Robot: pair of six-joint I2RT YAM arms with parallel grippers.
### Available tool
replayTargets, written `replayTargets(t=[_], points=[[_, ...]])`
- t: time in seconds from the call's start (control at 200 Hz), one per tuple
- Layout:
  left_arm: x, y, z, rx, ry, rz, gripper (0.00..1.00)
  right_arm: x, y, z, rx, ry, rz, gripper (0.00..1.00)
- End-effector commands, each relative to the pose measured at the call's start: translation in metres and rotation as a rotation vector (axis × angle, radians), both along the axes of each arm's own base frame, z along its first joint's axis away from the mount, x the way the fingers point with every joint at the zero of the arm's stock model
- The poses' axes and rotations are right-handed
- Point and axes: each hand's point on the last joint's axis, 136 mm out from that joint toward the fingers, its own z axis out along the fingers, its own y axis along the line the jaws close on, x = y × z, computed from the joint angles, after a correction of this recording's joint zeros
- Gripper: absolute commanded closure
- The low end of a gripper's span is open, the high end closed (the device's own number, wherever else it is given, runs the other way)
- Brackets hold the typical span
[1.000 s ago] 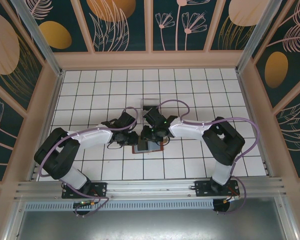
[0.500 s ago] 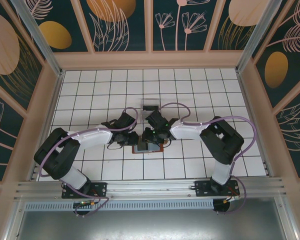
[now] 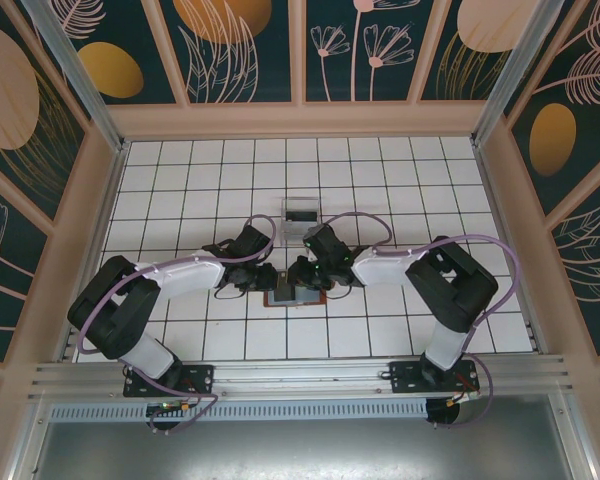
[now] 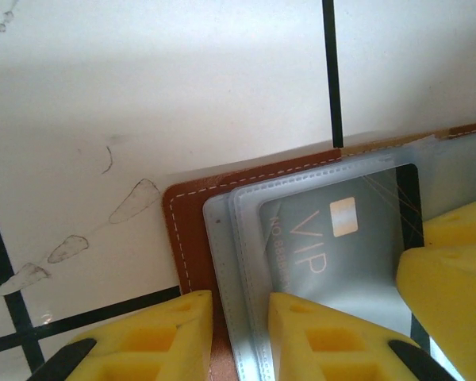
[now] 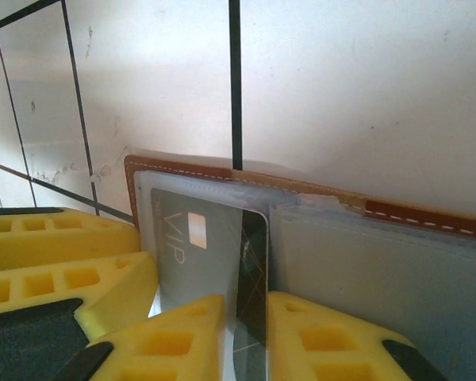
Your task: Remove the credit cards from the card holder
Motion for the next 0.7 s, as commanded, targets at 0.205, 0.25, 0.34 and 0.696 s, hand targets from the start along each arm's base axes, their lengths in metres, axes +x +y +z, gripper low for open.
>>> replayTargets(t=[0.205, 0.25, 0.34, 0.696], points=[[-0.026, 0.024, -0.027, 0.107, 0.089, -0.009, 0.73, -0.005, 0.013, 0.024, 0.146, -0.021, 0.033, 0.90], [-0.026, 0.024, -0.027, 0.108, 0.089, -0.008, 0.73, -0.004, 0.012, 0.025, 0.145, -0.025, 0.030, 0.92], [-0.026, 0.025, -0.027, 0.109, 0.091, -0.008, 0.73, -0.003, 0.009, 0.026, 0.140, -0.028, 0.024, 0.94], [-0.026, 0.025, -0.027, 0.112, 0.090, -0.007, 0.73, -0.002, -0.011, 0.031, 0.125, -0.045, -0.015, 0.98]])
